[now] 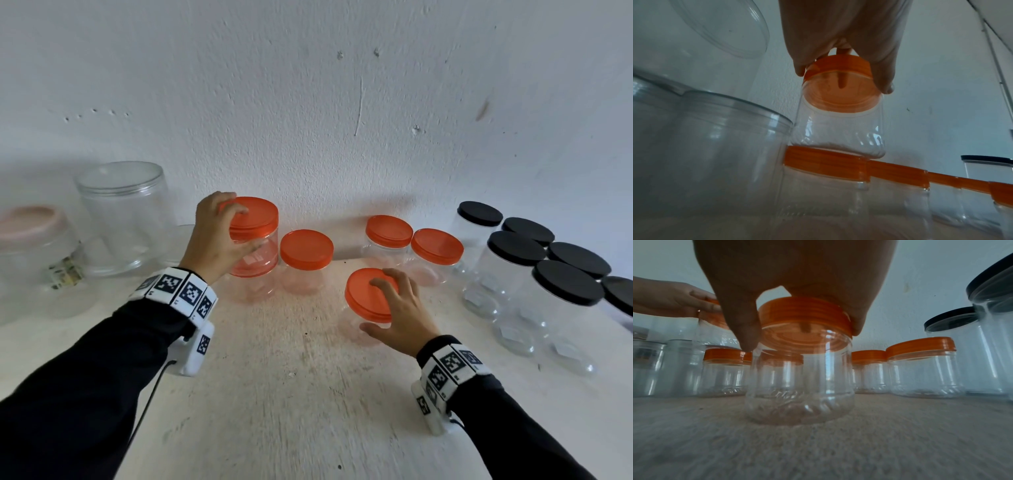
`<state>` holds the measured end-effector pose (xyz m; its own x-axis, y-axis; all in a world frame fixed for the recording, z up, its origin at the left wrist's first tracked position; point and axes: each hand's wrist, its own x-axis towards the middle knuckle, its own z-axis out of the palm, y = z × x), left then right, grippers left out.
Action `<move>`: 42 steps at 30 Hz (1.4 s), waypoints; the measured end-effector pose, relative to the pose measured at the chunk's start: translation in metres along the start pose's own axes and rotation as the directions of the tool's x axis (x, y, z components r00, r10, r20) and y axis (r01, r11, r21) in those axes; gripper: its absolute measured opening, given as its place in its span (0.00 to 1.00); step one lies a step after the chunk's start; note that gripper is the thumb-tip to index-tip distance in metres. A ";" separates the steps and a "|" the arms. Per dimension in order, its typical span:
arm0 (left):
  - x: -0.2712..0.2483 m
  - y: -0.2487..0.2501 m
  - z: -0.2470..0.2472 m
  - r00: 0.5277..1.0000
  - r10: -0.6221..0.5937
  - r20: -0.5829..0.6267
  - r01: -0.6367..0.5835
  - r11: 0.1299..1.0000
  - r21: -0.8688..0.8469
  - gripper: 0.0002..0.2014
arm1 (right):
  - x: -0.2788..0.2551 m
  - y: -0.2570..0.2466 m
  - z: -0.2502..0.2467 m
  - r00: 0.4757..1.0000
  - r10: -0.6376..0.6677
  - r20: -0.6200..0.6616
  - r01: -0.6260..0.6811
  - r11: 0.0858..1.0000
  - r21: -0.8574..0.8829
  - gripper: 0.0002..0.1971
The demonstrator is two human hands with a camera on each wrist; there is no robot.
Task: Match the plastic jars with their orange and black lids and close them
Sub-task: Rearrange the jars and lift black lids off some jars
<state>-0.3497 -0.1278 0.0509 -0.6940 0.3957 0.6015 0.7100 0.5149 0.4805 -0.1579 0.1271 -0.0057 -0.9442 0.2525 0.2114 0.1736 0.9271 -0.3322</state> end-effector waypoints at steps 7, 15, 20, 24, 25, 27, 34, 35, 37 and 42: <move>-0.002 -0.002 0.004 0.996 0.085 -0.033 -0.083 0.995 0.053 0.24 | 0.001 0.003 0.003 1.000 -0.011 0.019 0.011 1.000 -0.002 0.41; -0.002 -0.003 0.007 0.997 0.074 -0.028 -0.073 0.997 0.034 0.22 | 0.000 0.003 0.000 1.000 -0.005 0.024 0.004 0.999 0.046 0.41; -0.001 -0.004 0.012 0.998 0.041 -0.047 -0.041 0.999 -0.006 0.22 | -0.001 -0.001 -0.002 0.999 -0.047 -0.018 0.049 0.994 0.100 0.41; -0.001 -0.008 0.013 0.997 0.043 -0.068 -0.046 0.998 -0.031 0.22 | 0.011 -0.024 -0.014 0.976 -0.083 -0.203 0.139 0.949 0.282 0.41; -0.001 -0.008 0.014 0.996 0.044 -0.074 -0.048 0.998 -0.041 0.22 | 0.019 -0.031 -0.018 0.960 -0.099 -0.261 0.177 0.939 0.294 0.40; -0.002 -0.007 0.014 0.995 0.043 -0.086 -0.049 0.997 -0.063 0.22 | 0.038 -0.048 -0.027 0.932 -0.117 -0.343 0.226 0.928 0.297 0.39; -0.003 -0.013 0.016 0.996 0.049 -0.072 -0.058 0.991 -0.122 0.30 | 0.109 -0.083 -0.023 0.963 -0.064 -0.263 0.133 0.958 0.253 0.36; -0.003 -0.014 0.017 0.995 0.059 -0.076 -0.068 0.990 -0.126 0.31 | 0.115 -0.084 -0.021 0.969 -0.058 -0.242 0.118 0.963 0.243 0.36; -0.002 -0.015 0.018 0.993 0.070 -0.091 -0.081 0.989 -0.125 0.31 | 0.126 -0.087 -0.015 0.974 -0.058 -0.219 0.106 0.971 0.215 0.36; -0.002 -0.017 0.021 0.988 0.089 -0.129 -0.106 0.985 -0.135 0.29 | 0.138 -0.091 -0.006 0.970 -0.088 -0.226 0.129 0.976 0.177 0.36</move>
<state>-0.3629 -0.1213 0.0275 -0.6069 0.3382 0.7192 0.7893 0.3627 0.4955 -0.3027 0.0794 0.0590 -0.8680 0.2262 0.4420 -0.0025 0.8882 -0.4595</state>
